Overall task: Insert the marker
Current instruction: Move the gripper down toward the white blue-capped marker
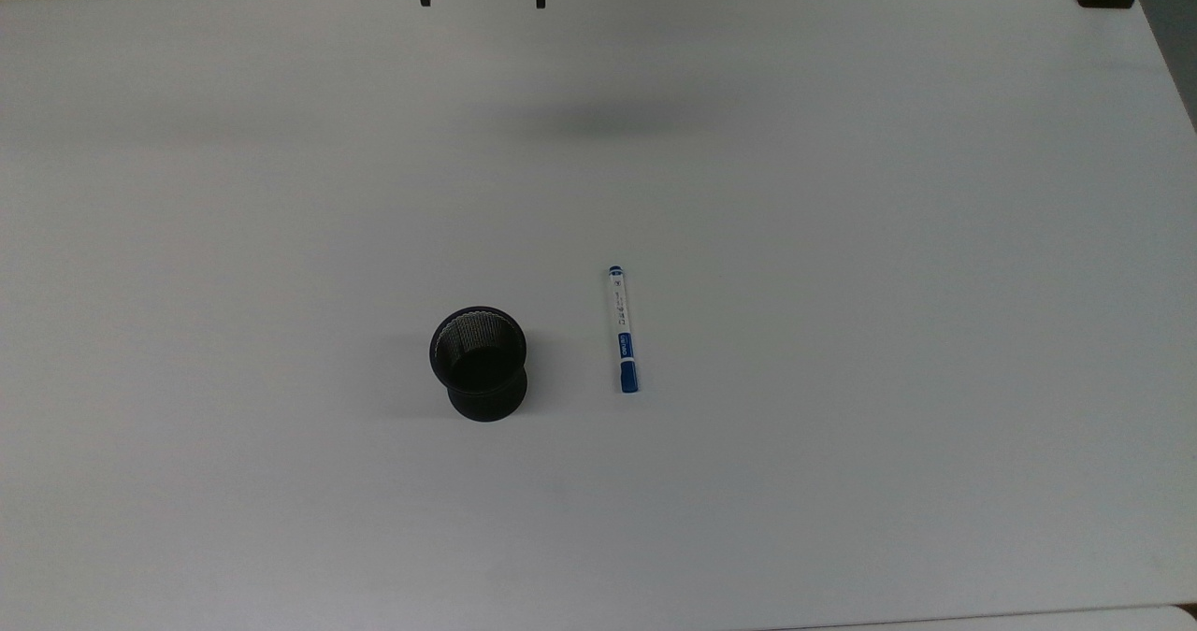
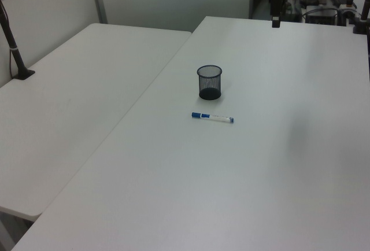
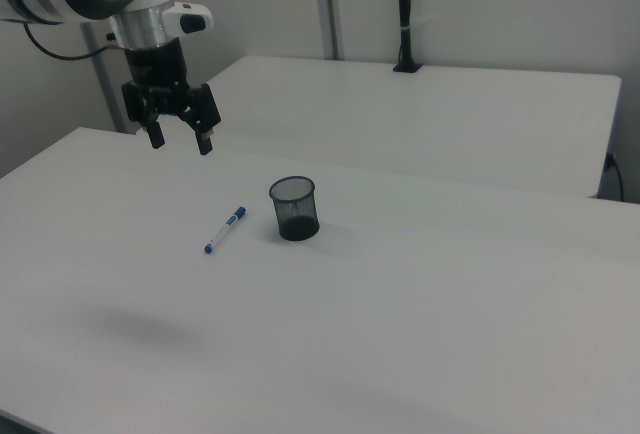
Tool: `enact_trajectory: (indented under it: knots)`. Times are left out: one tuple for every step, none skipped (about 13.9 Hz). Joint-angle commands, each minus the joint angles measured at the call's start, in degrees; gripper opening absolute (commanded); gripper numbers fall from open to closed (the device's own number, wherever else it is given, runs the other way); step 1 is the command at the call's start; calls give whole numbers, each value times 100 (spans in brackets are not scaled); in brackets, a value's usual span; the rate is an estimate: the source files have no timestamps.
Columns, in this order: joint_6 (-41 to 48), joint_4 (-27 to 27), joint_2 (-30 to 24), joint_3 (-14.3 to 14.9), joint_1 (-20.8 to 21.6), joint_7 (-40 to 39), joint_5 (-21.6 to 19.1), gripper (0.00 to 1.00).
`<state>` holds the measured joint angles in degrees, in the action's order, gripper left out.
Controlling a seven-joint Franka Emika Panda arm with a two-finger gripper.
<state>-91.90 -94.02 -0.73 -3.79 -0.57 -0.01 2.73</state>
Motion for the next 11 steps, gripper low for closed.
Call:
enact_trajectory:
  knots:
    - [-310, -107, -41, 19, -14, -87, -35, 100]
    - [-329, -108, -41, 19, -14, -87, -35, 100]
    - [-329, -108, -41, 19, -14, -87, -35, 100]
    - [-329, -108, -32, 19, -5, -87, -35, 100]
    - [-338, -108, -15, 19, -5, -87, -35, 100]
    - [-338, -99, 46, 19, -5, -78, -44, 100]
    - [-425, -99, 73, 19, 4, -78, -44, 100]
    - [-626, -107, 117, 19, 13, -61, -53, 100]
    - [-715, -99, 230, 19, 21, -52, -53, 100]
    - [-838, -38, 344, 19, 39, -52, -70, 100]
    - [-943, -20, 441, 19, 48, -34, -97, 100]
